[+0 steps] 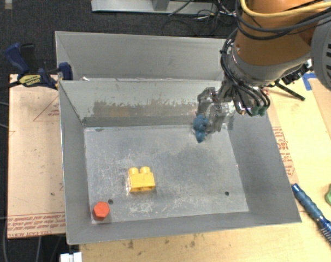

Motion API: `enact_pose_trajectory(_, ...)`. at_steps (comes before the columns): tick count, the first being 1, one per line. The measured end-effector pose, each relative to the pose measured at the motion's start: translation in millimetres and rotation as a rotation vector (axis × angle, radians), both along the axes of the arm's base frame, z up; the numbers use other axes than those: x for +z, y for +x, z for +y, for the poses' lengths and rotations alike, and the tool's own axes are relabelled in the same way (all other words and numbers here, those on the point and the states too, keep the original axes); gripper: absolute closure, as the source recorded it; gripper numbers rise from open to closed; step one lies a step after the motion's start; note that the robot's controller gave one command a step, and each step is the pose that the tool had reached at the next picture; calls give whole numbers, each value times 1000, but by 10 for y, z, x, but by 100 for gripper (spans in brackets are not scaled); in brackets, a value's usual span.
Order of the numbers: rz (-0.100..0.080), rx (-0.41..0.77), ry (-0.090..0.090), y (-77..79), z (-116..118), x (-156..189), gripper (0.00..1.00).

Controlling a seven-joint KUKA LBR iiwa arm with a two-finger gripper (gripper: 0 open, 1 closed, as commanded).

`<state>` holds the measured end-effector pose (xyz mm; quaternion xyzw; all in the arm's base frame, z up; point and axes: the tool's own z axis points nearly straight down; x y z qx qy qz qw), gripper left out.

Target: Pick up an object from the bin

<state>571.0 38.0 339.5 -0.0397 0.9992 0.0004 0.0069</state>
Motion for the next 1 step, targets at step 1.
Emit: enact_pose_trajectory(1,2,36,-3,-127,-439,566,100)
